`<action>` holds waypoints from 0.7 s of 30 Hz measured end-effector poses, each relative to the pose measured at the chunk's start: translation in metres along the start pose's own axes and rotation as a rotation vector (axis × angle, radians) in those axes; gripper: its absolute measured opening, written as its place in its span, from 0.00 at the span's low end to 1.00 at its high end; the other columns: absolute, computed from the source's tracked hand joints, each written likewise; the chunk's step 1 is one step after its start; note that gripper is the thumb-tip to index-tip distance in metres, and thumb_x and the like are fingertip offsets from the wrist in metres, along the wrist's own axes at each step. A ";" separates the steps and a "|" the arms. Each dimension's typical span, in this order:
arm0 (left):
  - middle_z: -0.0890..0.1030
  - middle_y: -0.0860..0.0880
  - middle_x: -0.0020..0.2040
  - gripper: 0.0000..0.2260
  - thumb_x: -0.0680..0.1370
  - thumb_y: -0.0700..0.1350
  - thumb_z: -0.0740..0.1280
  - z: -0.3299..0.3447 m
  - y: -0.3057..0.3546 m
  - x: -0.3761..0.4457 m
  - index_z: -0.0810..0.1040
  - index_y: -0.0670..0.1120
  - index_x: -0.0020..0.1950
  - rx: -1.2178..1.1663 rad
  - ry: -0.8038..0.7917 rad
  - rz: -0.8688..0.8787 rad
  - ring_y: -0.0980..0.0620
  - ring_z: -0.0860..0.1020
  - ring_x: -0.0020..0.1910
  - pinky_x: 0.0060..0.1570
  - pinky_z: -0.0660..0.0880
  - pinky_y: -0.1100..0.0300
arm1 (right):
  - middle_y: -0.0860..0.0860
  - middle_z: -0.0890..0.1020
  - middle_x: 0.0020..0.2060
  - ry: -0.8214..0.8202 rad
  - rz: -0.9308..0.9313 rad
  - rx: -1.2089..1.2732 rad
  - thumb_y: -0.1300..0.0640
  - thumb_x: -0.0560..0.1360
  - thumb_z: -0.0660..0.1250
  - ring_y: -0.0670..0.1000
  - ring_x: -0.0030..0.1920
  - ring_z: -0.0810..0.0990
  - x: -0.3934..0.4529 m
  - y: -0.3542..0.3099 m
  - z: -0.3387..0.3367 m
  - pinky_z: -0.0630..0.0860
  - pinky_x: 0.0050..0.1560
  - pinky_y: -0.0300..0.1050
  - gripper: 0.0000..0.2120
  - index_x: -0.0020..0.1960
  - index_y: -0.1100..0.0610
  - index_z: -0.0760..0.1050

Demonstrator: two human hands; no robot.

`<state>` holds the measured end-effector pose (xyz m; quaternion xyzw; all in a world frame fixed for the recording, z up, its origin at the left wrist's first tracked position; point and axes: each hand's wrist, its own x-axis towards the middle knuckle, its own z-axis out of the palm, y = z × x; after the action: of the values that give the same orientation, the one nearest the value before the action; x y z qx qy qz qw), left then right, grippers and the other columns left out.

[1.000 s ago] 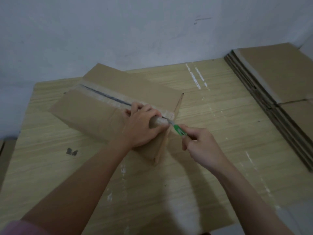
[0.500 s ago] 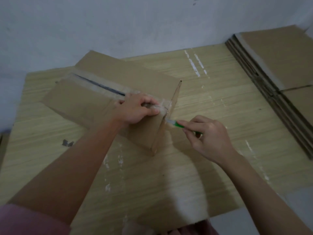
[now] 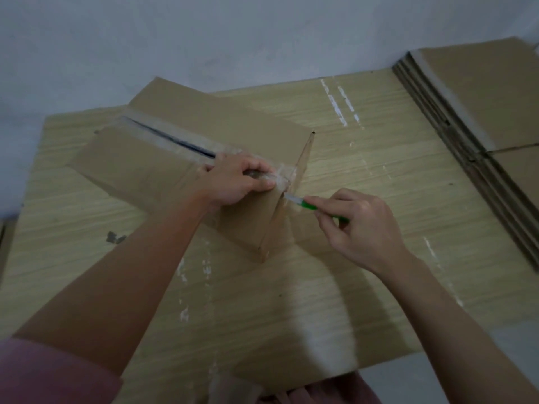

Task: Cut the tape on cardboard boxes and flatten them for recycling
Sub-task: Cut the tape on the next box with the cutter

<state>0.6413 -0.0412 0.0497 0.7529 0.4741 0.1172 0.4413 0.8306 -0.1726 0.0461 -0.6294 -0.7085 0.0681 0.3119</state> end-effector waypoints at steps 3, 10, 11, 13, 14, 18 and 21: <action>0.79 0.59 0.51 0.12 0.57 0.68 0.66 0.000 -0.002 0.001 0.77 0.73 0.39 0.003 0.012 0.003 0.47 0.72 0.61 0.65 0.64 0.42 | 0.48 0.80 0.33 -0.021 -0.005 -0.015 0.49 0.71 0.60 0.51 0.27 0.76 0.003 -0.002 0.002 0.74 0.27 0.43 0.16 0.52 0.47 0.83; 0.79 0.60 0.50 0.08 0.62 0.61 0.71 -0.001 -0.005 0.003 0.79 0.64 0.39 -0.028 0.008 0.016 0.51 0.74 0.60 0.67 0.64 0.45 | 0.50 0.80 0.31 -0.037 -0.009 -0.061 0.55 0.69 0.65 0.54 0.28 0.77 0.007 -0.003 0.001 0.74 0.27 0.47 0.14 0.53 0.48 0.83; 0.79 0.59 0.49 0.06 0.64 0.58 0.72 -0.001 -0.007 0.003 0.79 0.63 0.39 -0.046 -0.001 0.013 0.51 0.74 0.61 0.67 0.64 0.46 | 0.50 0.79 0.31 -0.042 -0.002 -0.060 0.54 0.69 0.65 0.54 0.28 0.77 0.007 -0.003 0.001 0.74 0.27 0.47 0.14 0.53 0.48 0.83; 0.79 0.58 0.51 0.08 0.64 0.59 0.72 -0.001 -0.008 0.003 0.80 0.63 0.41 -0.060 -0.010 0.002 0.50 0.73 0.62 0.68 0.63 0.47 | 0.50 0.79 0.31 -0.050 0.010 -0.053 0.54 0.69 0.65 0.54 0.28 0.76 0.005 -0.003 0.001 0.75 0.28 0.48 0.14 0.53 0.48 0.83; 0.80 0.58 0.51 0.10 0.63 0.62 0.71 -0.001 -0.010 0.005 0.80 0.64 0.42 -0.059 -0.008 -0.001 0.49 0.73 0.62 0.68 0.63 0.46 | 0.50 0.79 0.31 -0.051 0.012 -0.051 0.54 0.69 0.65 0.54 0.27 0.76 0.003 -0.004 0.001 0.75 0.27 0.48 0.14 0.53 0.47 0.83; 0.80 0.52 0.53 0.07 0.72 0.46 0.73 -0.002 -0.004 0.003 0.79 0.54 0.48 -0.125 -0.021 0.001 0.51 0.75 0.59 0.65 0.66 0.57 | 0.51 0.80 0.31 -0.038 -0.006 -0.059 0.54 0.70 0.64 0.55 0.27 0.77 0.004 -0.008 0.004 0.75 0.27 0.47 0.14 0.52 0.48 0.83; 0.80 0.51 0.52 0.07 0.70 0.48 0.74 -0.003 -0.002 0.003 0.79 0.56 0.46 -0.093 -0.031 0.015 0.51 0.75 0.60 0.67 0.66 0.53 | 0.52 0.80 0.31 -0.020 -0.019 -0.080 0.55 0.70 0.65 0.57 0.28 0.78 0.010 -0.013 0.012 0.75 0.26 0.48 0.14 0.52 0.48 0.83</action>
<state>0.6393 -0.0366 0.0493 0.7369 0.4557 0.1308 0.4819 0.8130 -0.1623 0.0466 -0.6339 -0.7197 0.0428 0.2800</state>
